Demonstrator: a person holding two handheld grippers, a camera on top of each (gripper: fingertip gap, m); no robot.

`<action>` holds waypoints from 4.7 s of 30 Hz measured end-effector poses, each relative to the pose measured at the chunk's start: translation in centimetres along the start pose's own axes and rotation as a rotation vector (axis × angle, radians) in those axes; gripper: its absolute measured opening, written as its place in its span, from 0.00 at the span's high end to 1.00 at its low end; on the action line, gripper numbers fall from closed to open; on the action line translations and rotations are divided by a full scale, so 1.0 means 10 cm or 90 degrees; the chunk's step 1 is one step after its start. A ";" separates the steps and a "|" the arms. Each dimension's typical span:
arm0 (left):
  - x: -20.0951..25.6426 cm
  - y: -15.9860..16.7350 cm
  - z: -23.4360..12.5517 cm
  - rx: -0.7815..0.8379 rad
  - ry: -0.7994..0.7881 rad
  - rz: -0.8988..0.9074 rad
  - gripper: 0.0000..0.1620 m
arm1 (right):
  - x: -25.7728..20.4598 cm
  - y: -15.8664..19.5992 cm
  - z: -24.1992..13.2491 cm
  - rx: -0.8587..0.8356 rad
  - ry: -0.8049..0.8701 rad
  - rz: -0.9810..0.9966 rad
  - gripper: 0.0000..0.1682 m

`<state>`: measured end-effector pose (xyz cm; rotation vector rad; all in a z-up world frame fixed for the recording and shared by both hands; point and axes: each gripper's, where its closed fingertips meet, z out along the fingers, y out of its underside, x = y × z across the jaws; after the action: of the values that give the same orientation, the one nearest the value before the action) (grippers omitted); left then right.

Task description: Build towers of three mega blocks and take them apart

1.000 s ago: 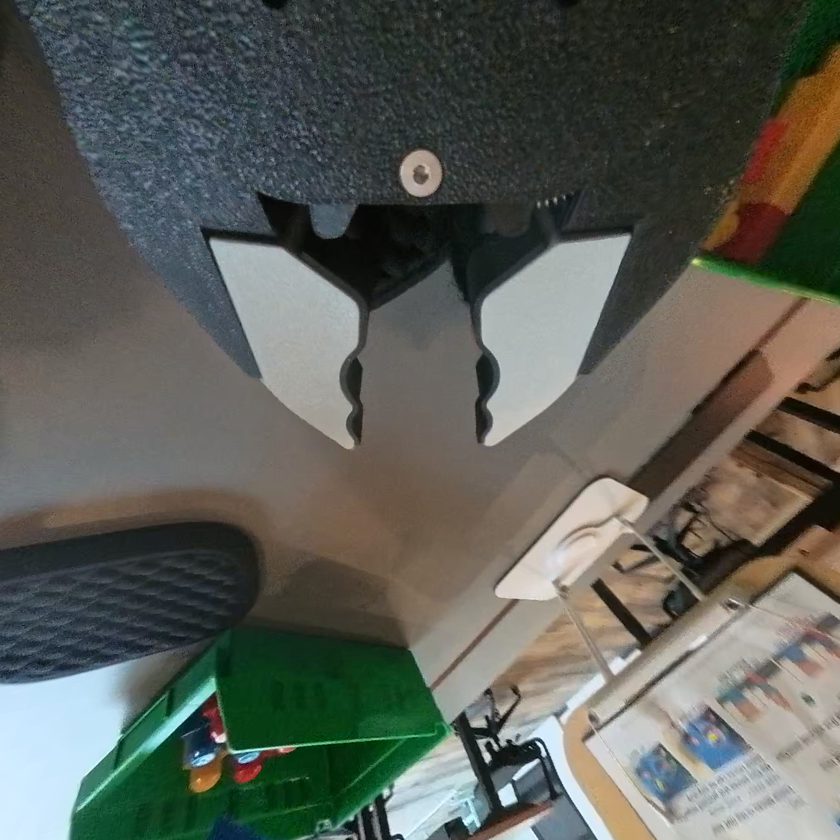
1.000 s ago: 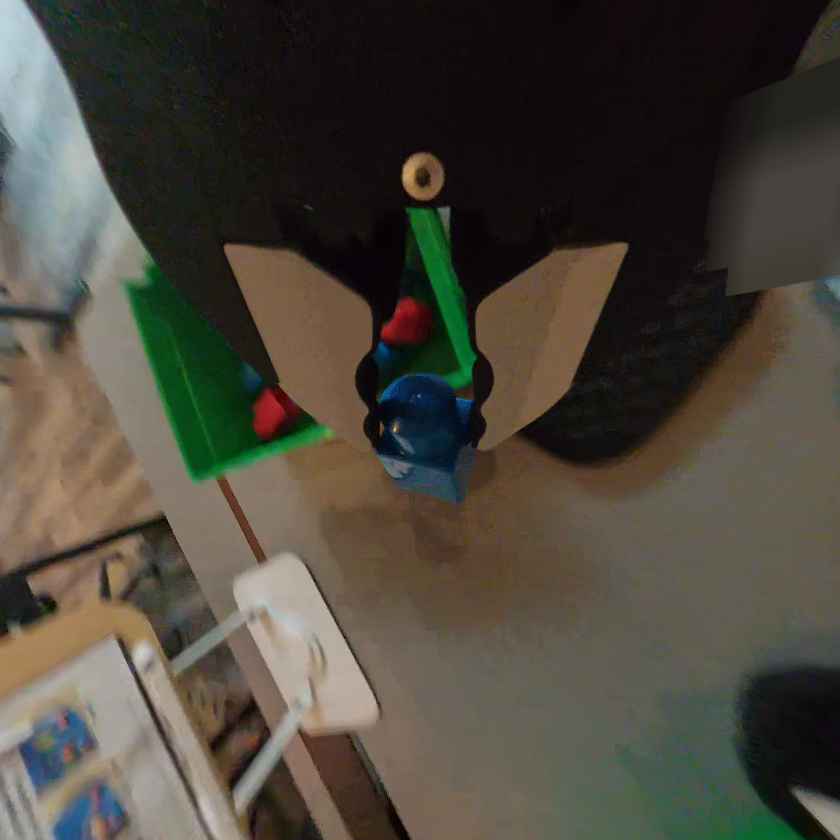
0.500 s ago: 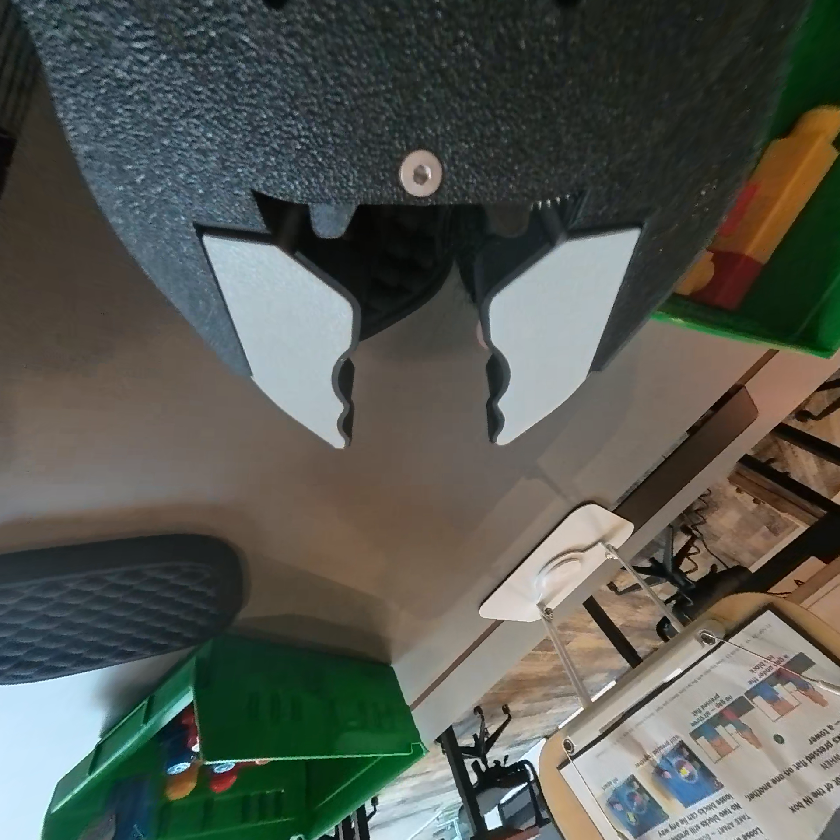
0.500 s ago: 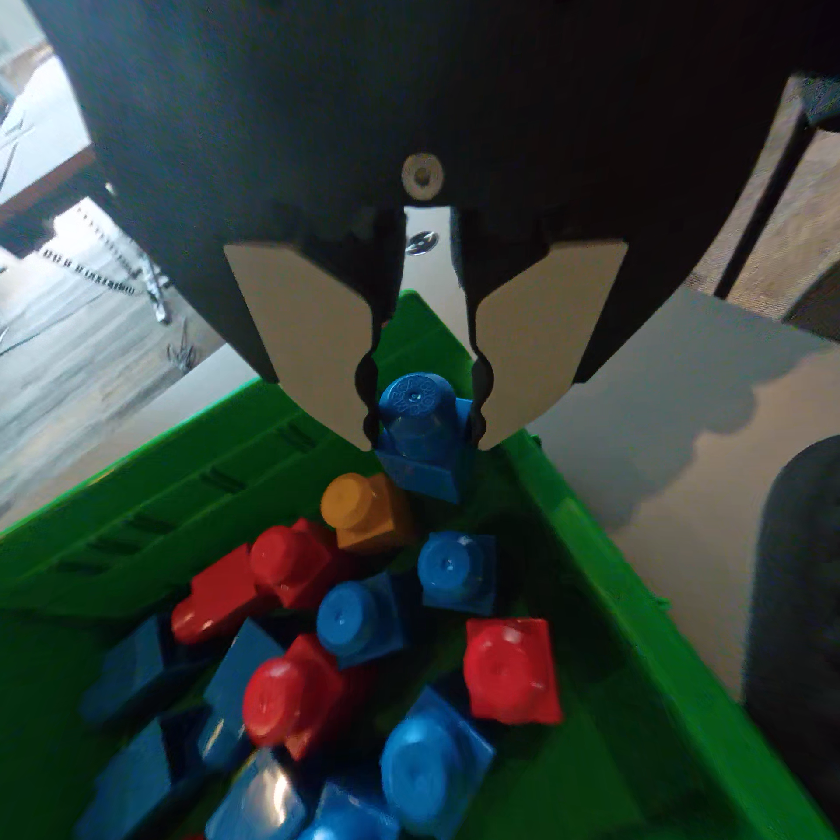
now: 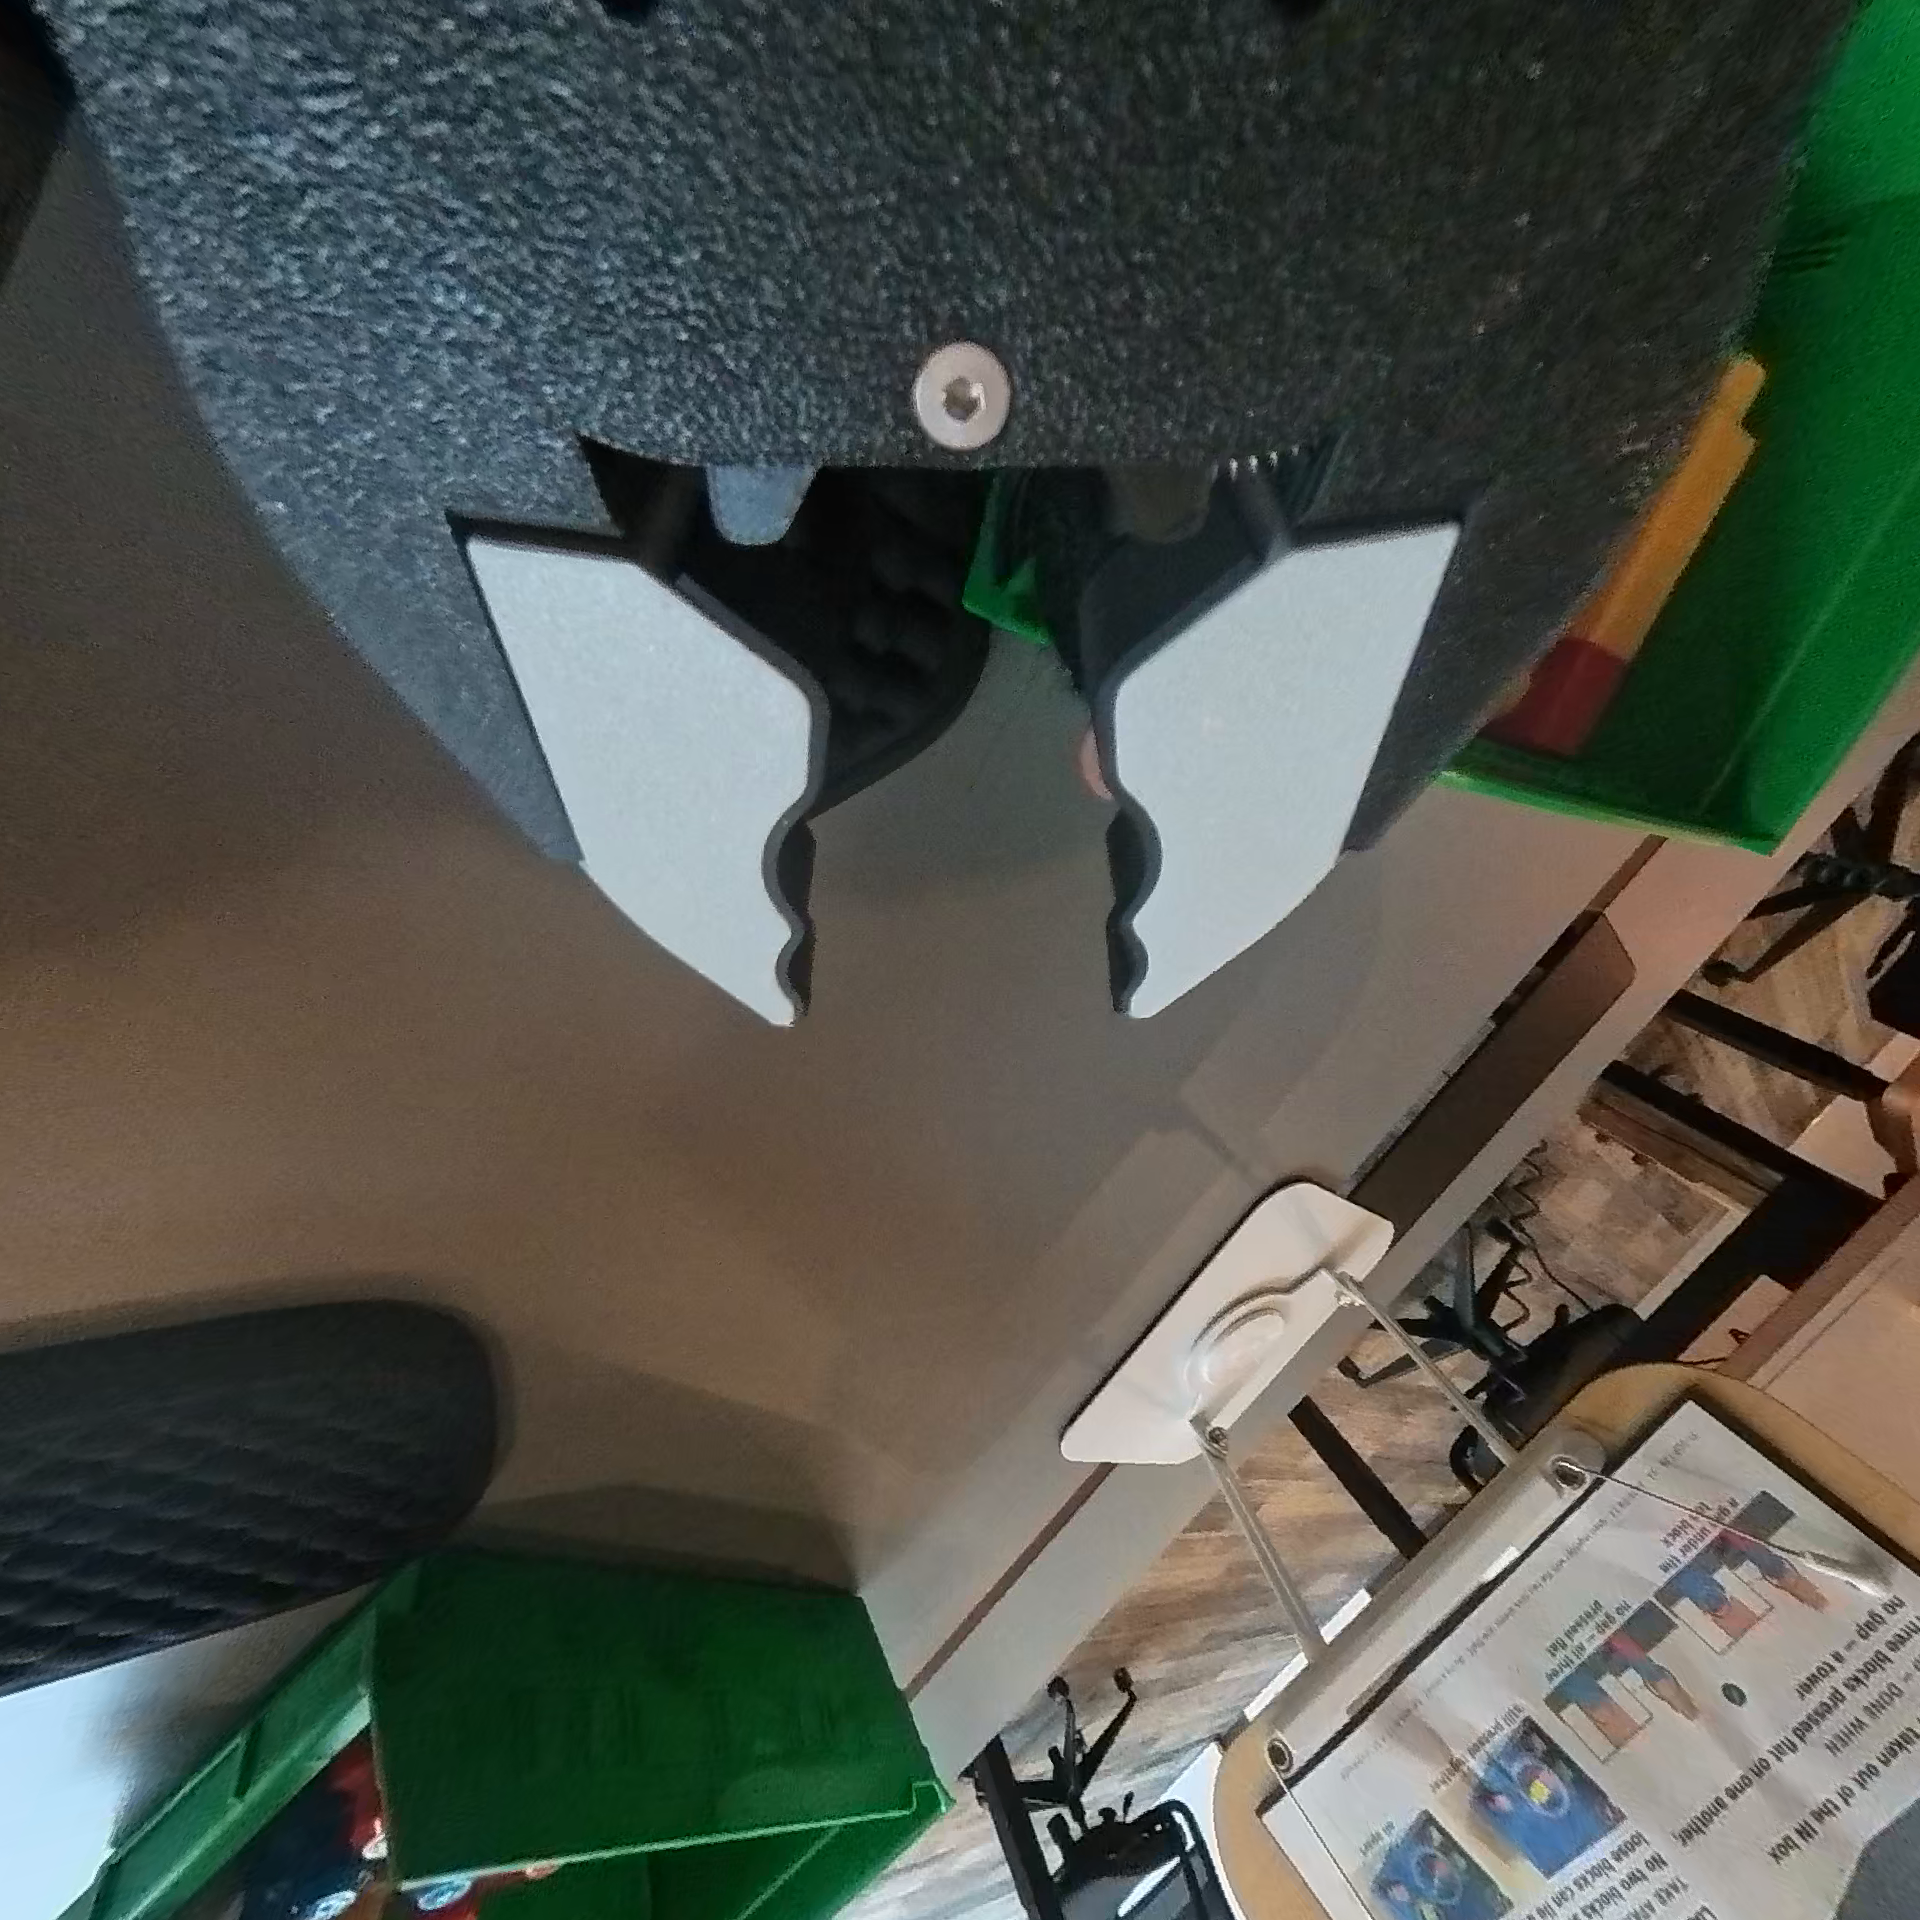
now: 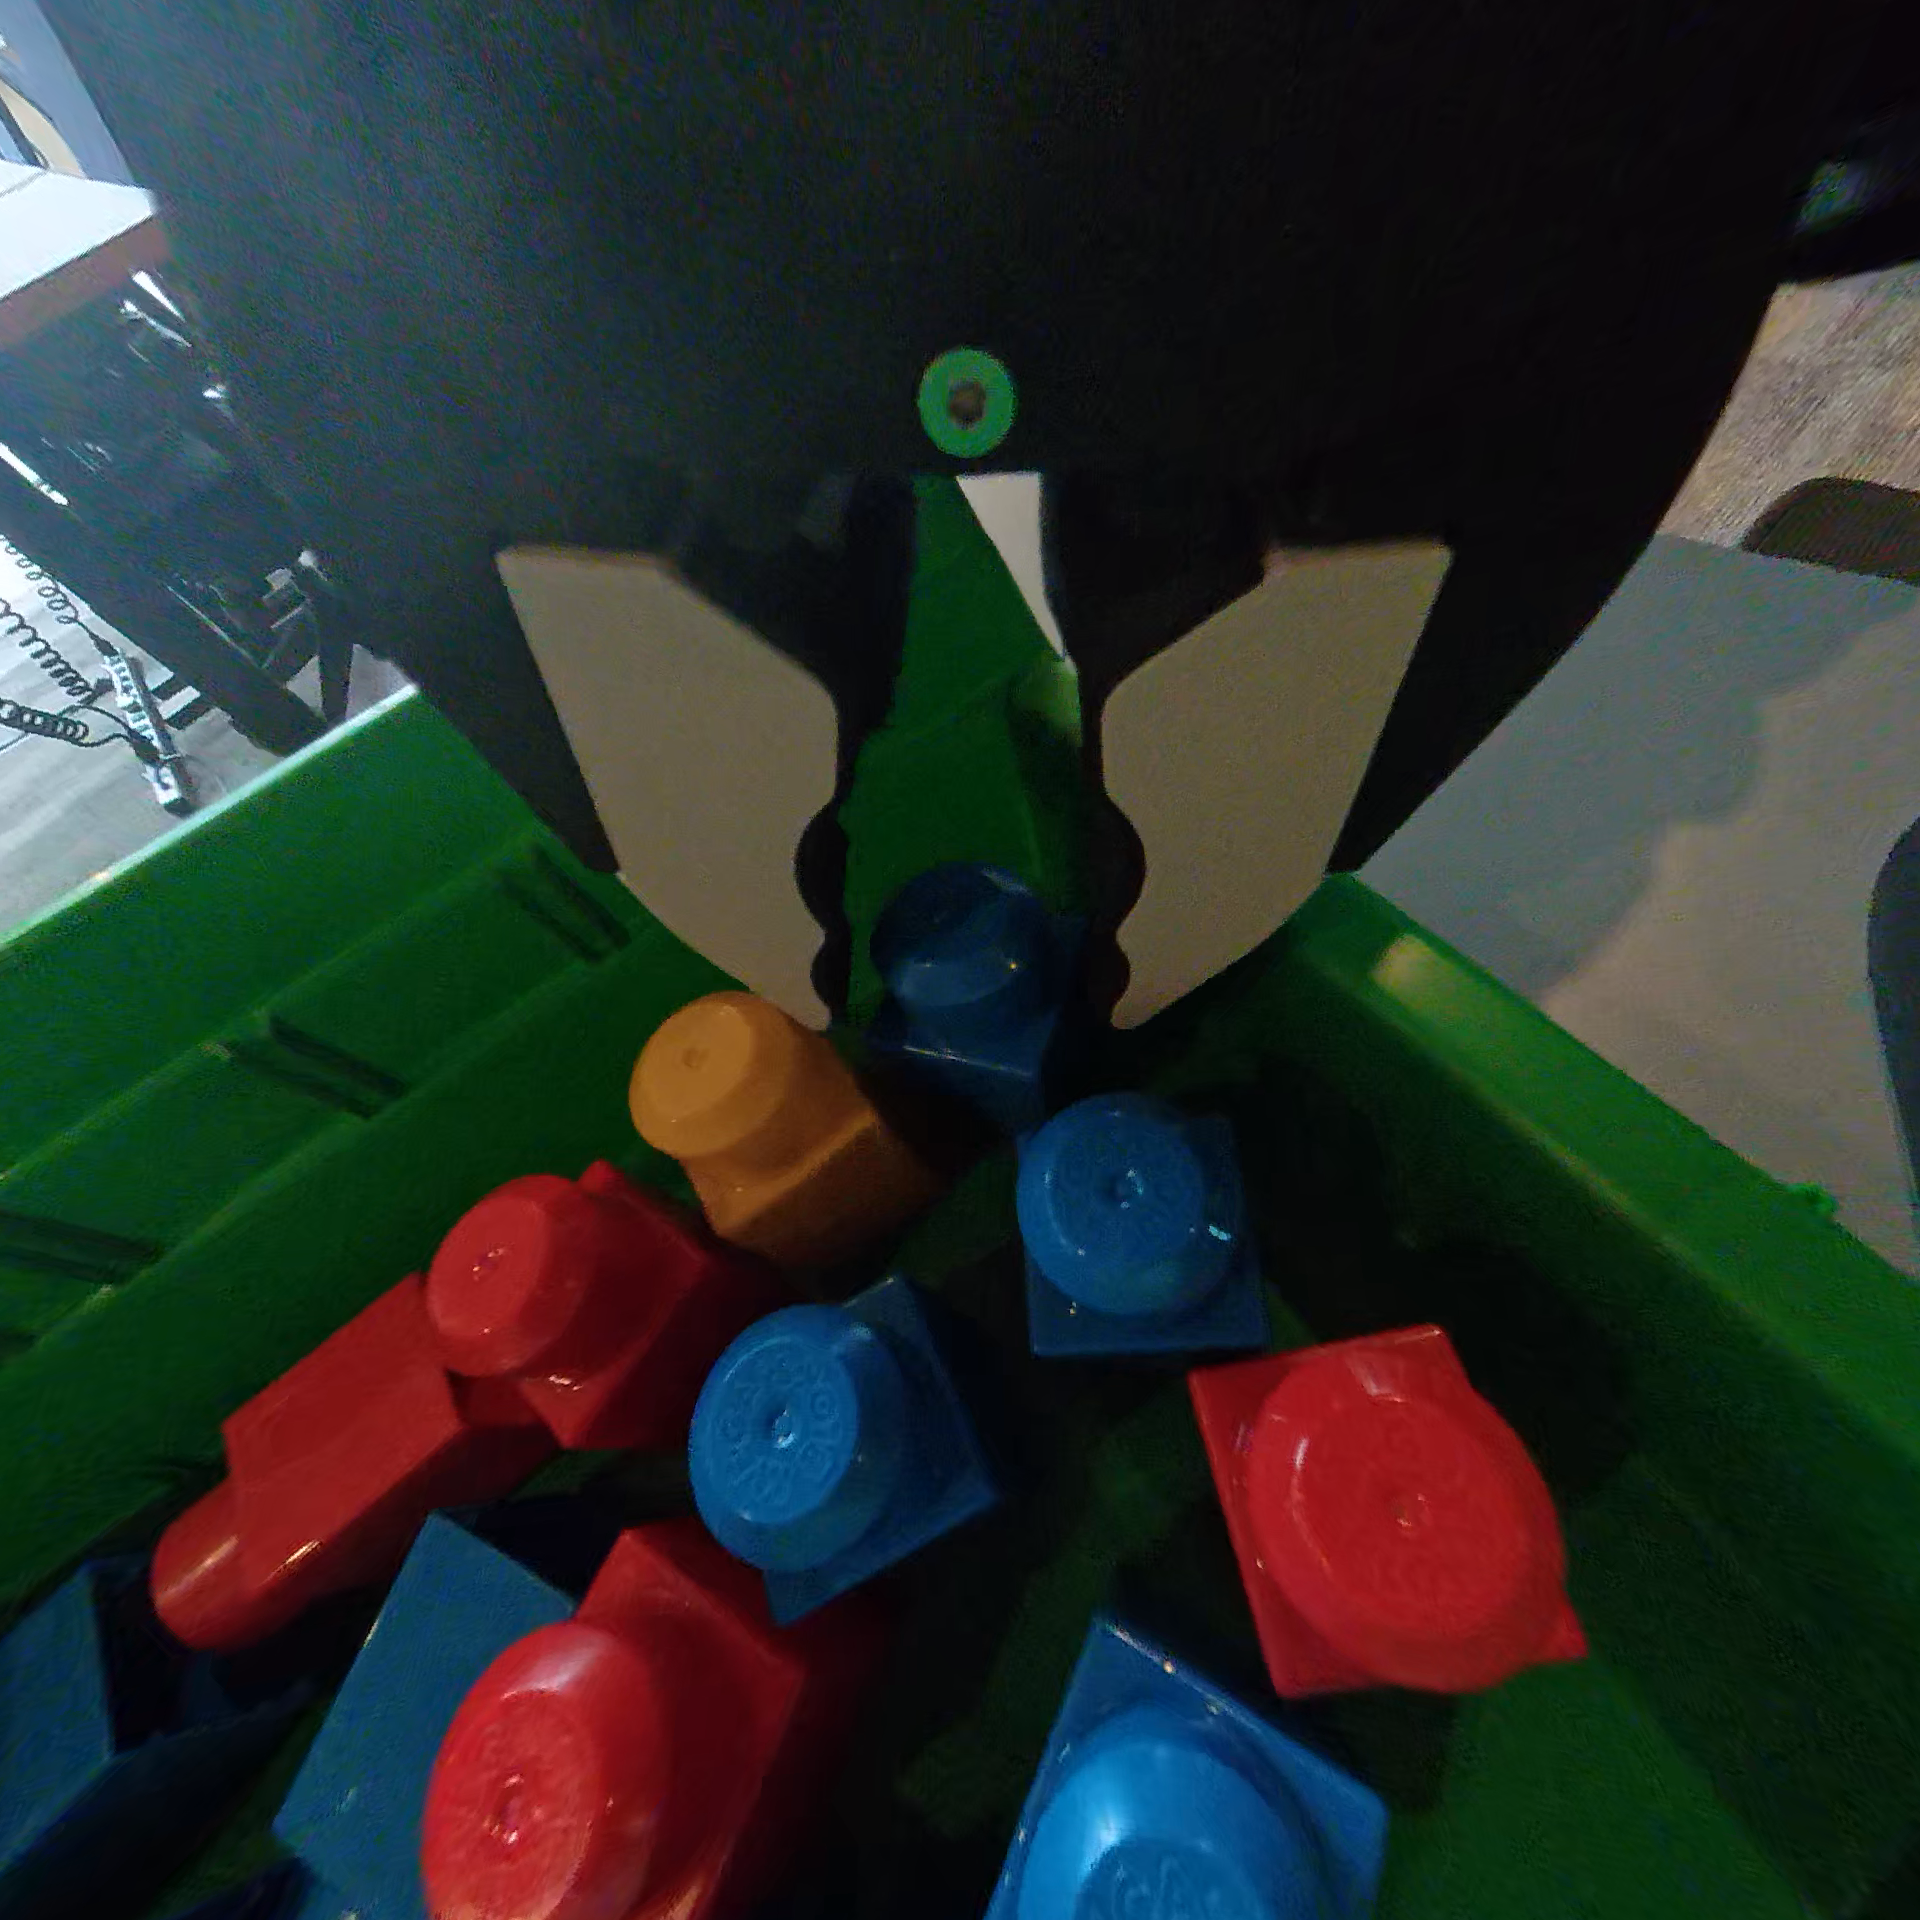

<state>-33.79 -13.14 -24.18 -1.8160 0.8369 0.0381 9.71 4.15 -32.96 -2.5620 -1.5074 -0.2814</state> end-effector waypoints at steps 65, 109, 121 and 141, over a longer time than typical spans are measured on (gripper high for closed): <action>-1.41 2.00 -0.19 -0.503 -0.193 -0.236 0.74 | -1.02 -0.85 -1.64 0.614 0.313 -0.109 0.62; 0.56 -0.53 -0.19 0.070 0.254 0.131 0.66 | -3.00 -2.20 -2.01 0.909 -0.144 -0.618 0.77; 0.66 -0.45 0.03 -0.003 0.202 0.276 0.76 | -3.15 -2.17 -2.05 0.891 -0.067 -0.667 0.77; 0.67 -0.50 -0.07 0.009 0.188 0.276 0.78 | -3.17 -2.05 -2.11 0.907 -0.051 -0.662 0.78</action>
<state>-26.24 -16.38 -22.50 -1.6191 1.4260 0.0428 -25.12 -17.64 -19.29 -0.6435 -1.8446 0.5952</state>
